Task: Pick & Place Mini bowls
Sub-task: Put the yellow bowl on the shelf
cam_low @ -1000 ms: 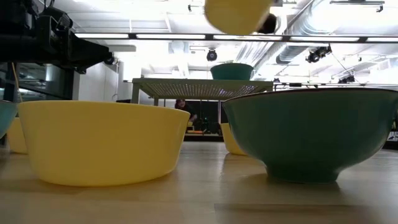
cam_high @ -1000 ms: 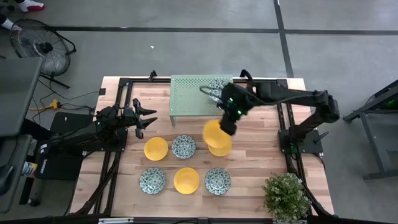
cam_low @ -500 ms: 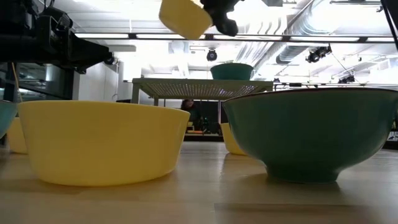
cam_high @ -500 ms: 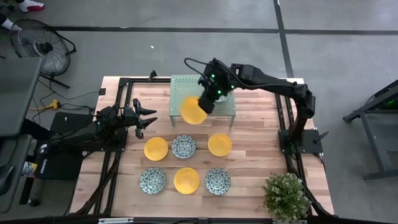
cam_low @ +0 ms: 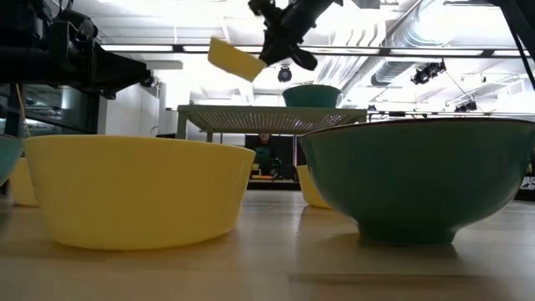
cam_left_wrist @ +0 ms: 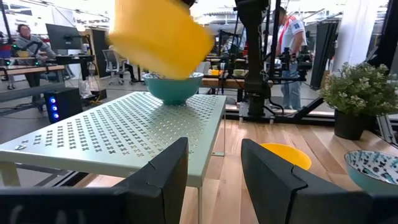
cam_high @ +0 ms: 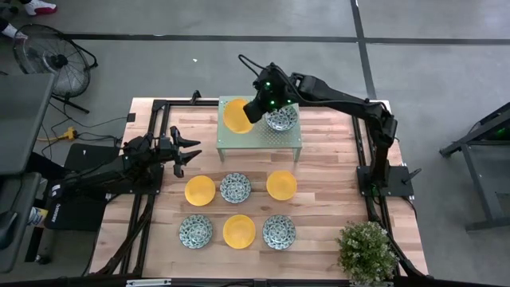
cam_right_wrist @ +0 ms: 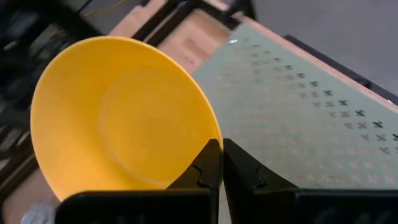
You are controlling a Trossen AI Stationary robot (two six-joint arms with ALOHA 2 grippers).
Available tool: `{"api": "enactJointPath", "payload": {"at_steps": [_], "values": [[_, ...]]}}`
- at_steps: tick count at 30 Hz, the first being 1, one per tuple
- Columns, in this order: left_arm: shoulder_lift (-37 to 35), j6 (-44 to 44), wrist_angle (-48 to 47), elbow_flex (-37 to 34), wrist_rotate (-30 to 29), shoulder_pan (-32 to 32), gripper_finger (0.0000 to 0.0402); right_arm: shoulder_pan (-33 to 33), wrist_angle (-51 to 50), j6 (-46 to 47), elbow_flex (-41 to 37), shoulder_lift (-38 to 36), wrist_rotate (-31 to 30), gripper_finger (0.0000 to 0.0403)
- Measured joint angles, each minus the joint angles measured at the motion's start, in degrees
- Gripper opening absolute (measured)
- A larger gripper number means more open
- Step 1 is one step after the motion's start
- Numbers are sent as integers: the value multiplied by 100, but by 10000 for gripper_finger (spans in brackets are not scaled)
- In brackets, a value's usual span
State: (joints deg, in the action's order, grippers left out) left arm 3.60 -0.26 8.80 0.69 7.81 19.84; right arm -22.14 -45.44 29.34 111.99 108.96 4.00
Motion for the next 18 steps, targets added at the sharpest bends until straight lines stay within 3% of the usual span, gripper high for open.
{"api": "enactJointPath", "payload": {"at_steps": [18], "values": [[0,0,-335,0,17,0,147,-1,-397,1236,-7,81,-675,0]]}}
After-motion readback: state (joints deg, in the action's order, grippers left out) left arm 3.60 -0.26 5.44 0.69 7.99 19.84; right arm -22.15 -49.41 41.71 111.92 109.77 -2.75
